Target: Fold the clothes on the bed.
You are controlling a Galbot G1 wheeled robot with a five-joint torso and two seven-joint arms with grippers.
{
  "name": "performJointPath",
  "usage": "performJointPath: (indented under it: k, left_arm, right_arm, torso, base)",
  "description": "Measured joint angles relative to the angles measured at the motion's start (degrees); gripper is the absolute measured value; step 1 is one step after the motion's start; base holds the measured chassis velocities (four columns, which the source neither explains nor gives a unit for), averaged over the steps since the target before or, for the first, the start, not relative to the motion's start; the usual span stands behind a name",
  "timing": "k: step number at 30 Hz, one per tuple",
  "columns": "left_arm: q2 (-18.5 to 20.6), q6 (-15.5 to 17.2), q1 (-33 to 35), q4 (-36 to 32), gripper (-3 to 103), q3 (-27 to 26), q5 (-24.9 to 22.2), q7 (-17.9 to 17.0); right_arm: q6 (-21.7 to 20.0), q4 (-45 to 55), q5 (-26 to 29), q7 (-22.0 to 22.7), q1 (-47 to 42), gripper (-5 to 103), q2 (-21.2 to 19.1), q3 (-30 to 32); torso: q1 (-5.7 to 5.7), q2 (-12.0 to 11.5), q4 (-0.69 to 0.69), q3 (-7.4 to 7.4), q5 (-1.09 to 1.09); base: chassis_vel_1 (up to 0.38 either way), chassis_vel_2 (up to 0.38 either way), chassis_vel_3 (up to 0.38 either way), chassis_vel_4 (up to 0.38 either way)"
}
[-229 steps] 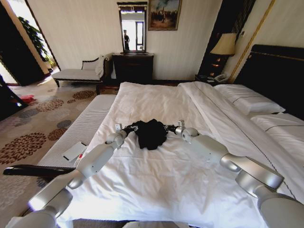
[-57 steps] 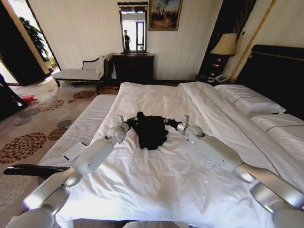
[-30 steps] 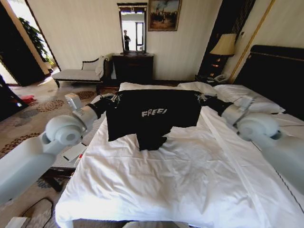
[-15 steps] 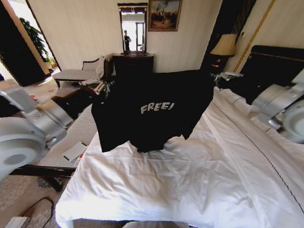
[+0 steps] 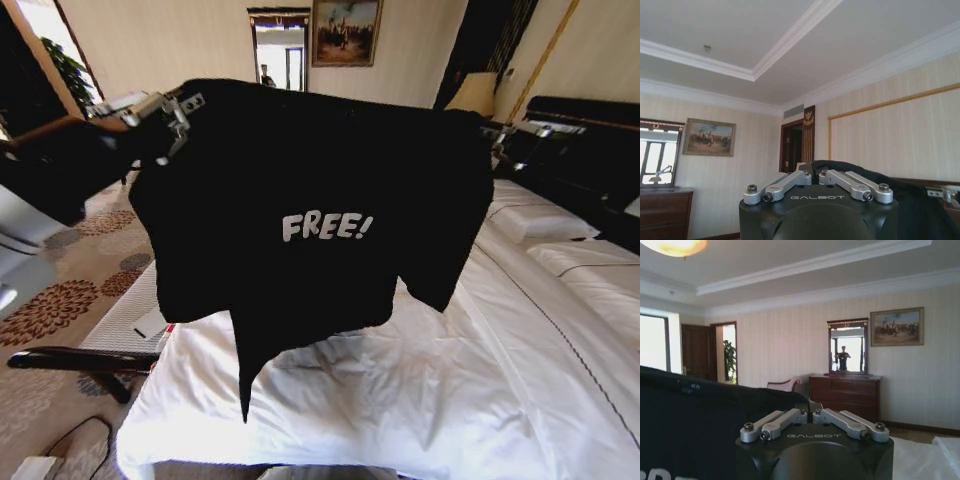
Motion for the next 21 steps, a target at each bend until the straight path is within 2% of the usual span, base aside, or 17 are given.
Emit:
performJointPath:
  k: [1,3,4,6,7,8,9,10,11,13,15,17,21]
  left_arm:
    - [-0.35,0.37,0.17,0.03,1,-0.83,-0.93,-0.69]
    - [-0.96,1.0,0.93,0.05,1,-1.85,-1.61,-1.7]
    - [-0.96,1.0,0.93,0.05,1,-1.85,-1.61,-1.7]
    - [-1.6,1.45,3.74,0.04,1,-3.15,-0.74,-2.04]
    - [-2.02,1.66,5.51,0.03,1,-3.56,0.33,-2.06]
    - [-2.02,1.66,5.51,0.03,1,-3.56,0.33,-2.06]
    - [-2.31,1.83,6.43,0.01,1,-3.67,0.88,-2.07]
    - [-2.69,1.97,7.47,-0.02,1,-3.7,1.45,-2.06]
    - [-2.69,1.97,7.47,-0.02,1,-3.7,1.45,-2.06]
    - [-2.84,2.01,7.72,-0.06,1,-3.63,1.52,-2.05]
    - [-2.53,2.01,6.73,-0.06,1,-3.29,0.93,-2.05]
    - [-2.4,2.01,6.32,-0.05,1,-3.26,0.74,-2.06]
    - [-2.1,1.88,5.64,0.03,1,-3.18,0.25,-2.07]
  right_arm:
    - [-1.41,1.11,1.98,2.23,-1.47,0,-0.14,2.71]
    - [-3.54,2.15,5.04,6.3,-8.49,0,0.07,12.47]
    - [-3.54,2.15,5.04,6.3,-8.49,0,0.07,12.47]
    - [-3.56,2.31,6.58,8.91,-18.29,0,1.66,22.63]
    - [-3.57,2.32,6.75,9.35,-24.06,0,3.13,28.17]
    - [-3.57,2.32,6.75,9.35,-24.06,0,3.13,28.17]
    - [-3.85,2.34,6.15,8.87,-28.92,0,4.55,32.58]
    - [-4.0,2.4,3.62,6.16,-37.75,0,7.49,39.38]
    - [-4.0,2.4,3.62,6.16,-37.75,0,7.49,39.38]
    - [-3.99,2.43,1.06,3.18,-47.17,0,10.9,45.72]
    - [-3.93,2.43,0.3,1.74,-54.15,0,12.95,49.08]
    - [-3.91,2.43,0.01,1.51,-55.48,0,13.24,49.44]
    - [-3.66,2.32,-4.39,-0.51,-54.8,0,12.8,46.44]
  torso:
    - [0.0,0.0,0.0,0.0,0.0]
    - [0.0,0.0,0.01,0.0,0.0]
    - [0.0,0.0,0.01,0.0,0.0]
    - [0.0,0.0,0.01,0.01,0.0]
    - [0.01,0.0,0.03,0.01,0.01]
    - [0.01,0.0,0.03,0.01,0.01]
    - [0.01,0.0,0.04,0.01,0.01]
    - [0.01,0.0,0.0,0.01,0.02]
    - [0.01,0.0,0.0,0.01,0.02]
    - [0.01,0.0,-0.05,0.0,0.04]
    - [0.0,0.0,-0.03,0.0,0.03]
    - [0.0,0.0,-0.02,0.0,0.03]
    - [0.01,0.0,0.02,0.0,0.01]
  base:
    - [0.0,0.0,0.0,0.0]
    - [0.0,0.0,0.0,0.0]
    - [0.0,0.0,0.0,0.0]
    - [0.0,0.0,0.0,0.0]
    - [0.0,0.0,0.0,0.0]
    - [0.0,0.0,0.0,0.0]
    - [0.0,0.0,0.0,0.0]
    - [0.0,0.0,0.0,0.0]
    - [0.0,0.0,0.0,0.0]
    - [0.0,0.0,0.0,0.0]
    - [0.0,0.0,0.0,0.0]
    - [0.0,0.0,0.0,0.0]
    - [0.0,0.0,0.0,0.0]
